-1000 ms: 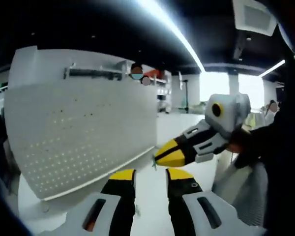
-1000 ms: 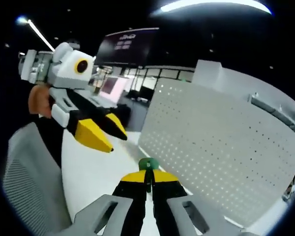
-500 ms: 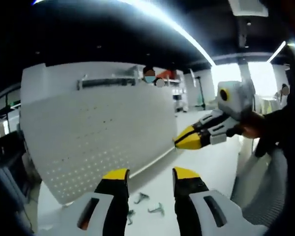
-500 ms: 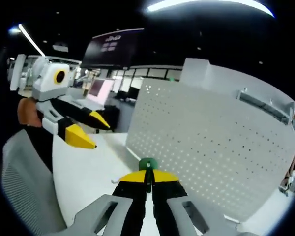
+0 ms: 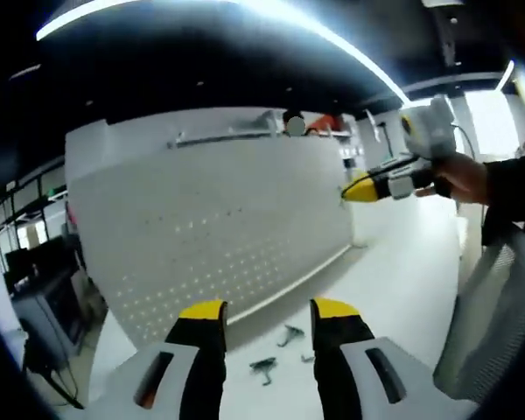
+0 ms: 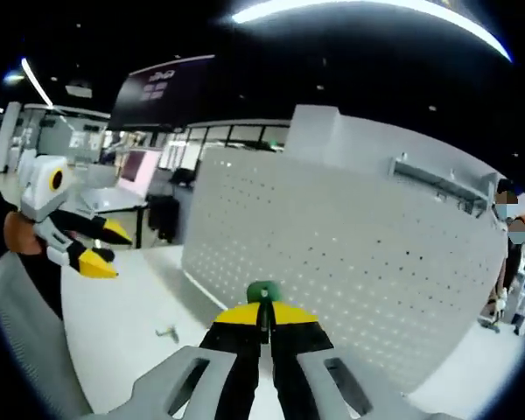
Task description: Insert the hook assembly into the mounting plate slot until the hook locks in place.
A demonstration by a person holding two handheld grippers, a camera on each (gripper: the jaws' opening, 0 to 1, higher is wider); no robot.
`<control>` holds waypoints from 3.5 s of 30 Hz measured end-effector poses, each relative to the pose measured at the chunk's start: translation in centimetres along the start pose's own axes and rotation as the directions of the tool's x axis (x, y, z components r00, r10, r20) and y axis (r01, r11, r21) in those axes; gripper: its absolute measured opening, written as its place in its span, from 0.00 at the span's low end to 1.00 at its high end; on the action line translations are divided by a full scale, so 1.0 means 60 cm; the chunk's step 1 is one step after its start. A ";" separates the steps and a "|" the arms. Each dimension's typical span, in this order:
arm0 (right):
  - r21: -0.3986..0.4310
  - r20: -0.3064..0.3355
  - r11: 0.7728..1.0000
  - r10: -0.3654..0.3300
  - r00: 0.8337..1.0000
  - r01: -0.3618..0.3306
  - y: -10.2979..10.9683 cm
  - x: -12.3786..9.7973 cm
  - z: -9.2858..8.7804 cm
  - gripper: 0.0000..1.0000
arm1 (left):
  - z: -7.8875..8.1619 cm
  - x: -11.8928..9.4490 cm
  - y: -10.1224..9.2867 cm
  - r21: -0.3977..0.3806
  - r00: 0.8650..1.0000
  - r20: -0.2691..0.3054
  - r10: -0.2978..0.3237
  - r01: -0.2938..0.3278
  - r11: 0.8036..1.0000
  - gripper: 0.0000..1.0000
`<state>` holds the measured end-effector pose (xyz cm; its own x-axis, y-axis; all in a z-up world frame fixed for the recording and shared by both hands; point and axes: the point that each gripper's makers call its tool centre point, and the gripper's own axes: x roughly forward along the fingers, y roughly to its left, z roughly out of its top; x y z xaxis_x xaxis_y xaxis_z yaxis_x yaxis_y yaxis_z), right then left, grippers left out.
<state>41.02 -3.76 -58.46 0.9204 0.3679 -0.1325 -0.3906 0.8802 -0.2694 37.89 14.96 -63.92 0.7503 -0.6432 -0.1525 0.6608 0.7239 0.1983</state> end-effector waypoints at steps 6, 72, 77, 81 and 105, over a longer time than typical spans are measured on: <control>0.075 0.025 0.993 -0.089 0.996 0.087 -0.070 0.020 0.026 0.01 | -0.002 0.003 -0.001 0.018 1.000 -0.004 0.007 -0.007 1.000 0.40; 0.188 0.069 0.919 -0.363 0.929 0.345 -0.264 0.168 0.099 0.01 | -0.034 0.010 -0.045 0.046 0.992 -0.080 -0.102 0.106 0.993 0.37; 0.221 0.137 0.912 -0.380 0.915 0.346 -0.262 0.154 0.109 0.01 | -0.035 0.010 -0.046 0.045 0.991 -0.083 -0.104 0.108 0.993 0.36; 0.209 0.143 0.911 -0.388 0.911 0.355 -0.260 0.155 0.101 0.01 | -0.036 0.011 -0.049 0.043 0.990 -0.087 -0.110 0.114 0.993 0.36; 0.215 0.260 0.890 -0.448 0.855 0.401 -0.265 0.159 0.107 0.01 | -0.040 0.012 -0.055 0.035 0.987 -0.097 -0.126 0.130 0.991 0.35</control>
<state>56.14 -12.28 -49.31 0.9668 -0.0022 0.2554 0.0255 0.9958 -0.0877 36.28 12.71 -66.98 0.6589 -0.7023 -0.2695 0.7520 0.6248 0.2103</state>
